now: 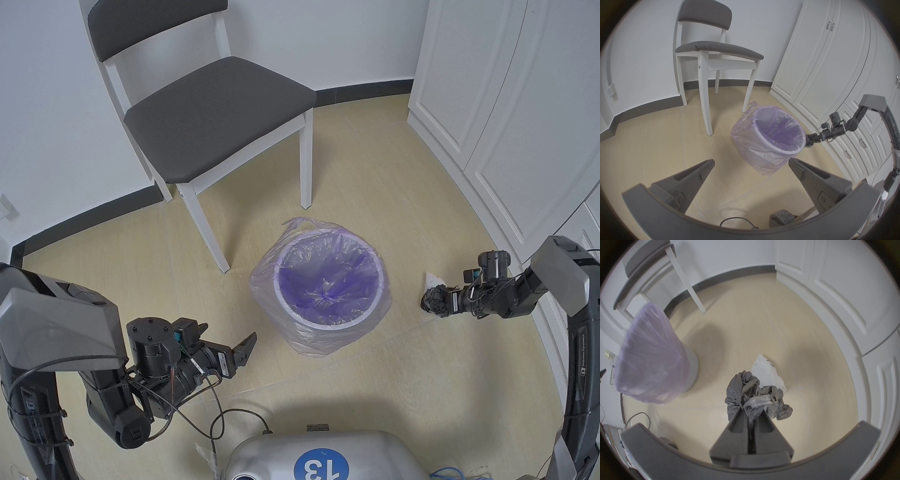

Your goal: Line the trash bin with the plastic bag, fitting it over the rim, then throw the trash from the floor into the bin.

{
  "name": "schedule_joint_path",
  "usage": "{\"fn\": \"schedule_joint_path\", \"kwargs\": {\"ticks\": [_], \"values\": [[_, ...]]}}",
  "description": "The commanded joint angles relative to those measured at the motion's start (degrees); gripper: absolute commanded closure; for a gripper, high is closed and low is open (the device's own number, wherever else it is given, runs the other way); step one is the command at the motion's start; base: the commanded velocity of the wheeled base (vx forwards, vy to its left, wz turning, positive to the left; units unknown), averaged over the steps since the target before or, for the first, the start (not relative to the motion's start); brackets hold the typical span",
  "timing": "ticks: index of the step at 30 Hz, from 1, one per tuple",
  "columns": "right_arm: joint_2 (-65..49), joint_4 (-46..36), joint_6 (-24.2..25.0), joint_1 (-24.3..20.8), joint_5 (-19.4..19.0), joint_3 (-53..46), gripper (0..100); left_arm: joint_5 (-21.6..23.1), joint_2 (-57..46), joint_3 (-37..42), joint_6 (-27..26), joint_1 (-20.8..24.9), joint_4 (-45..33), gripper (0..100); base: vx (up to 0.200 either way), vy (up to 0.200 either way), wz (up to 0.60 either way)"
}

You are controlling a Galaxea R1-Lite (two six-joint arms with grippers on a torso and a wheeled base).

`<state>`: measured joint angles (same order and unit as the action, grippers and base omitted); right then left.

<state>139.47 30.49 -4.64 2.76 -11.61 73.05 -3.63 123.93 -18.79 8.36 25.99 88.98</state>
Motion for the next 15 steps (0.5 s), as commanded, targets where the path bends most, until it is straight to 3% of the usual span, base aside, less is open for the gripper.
{"fn": "schedule_joint_path", "kwargs": {"ticks": [1,6,7,13,15], "values": [[-19.68,5.72,0.51,-2.32,-2.02,-12.93,100,-1.03,0.52,-1.17,-0.01,-0.15,1.02,0,0.2,0.0,0.0],[-25.74,9.85,1.22,-5.22,-2.11,-18.55,100,-0.94,0.61,-1.17,-0.01,-0.24,1.02,0,0.2,0.0,0.0],[-29.7,14.16,1.22,-8.91,-2.11,-23.74,100,-0.94,0.44,-1.08,-0.01,-0.15,1.02,0,0.2,0.0,0.0],[-32.33,24.44,1.48,-19.54,-1.14,-31.91,100,-1.29,-0.09,-1.08,0.07,-0.24,1.02,0,0.2,0.0,0.0],[-31.89,27.78,2.62,-23.5,-0.35,-33.41,100,-1.29,-0.88,-0.9,0.25,-0.24,1.02,0,0.0,0.0,0.0]]}}
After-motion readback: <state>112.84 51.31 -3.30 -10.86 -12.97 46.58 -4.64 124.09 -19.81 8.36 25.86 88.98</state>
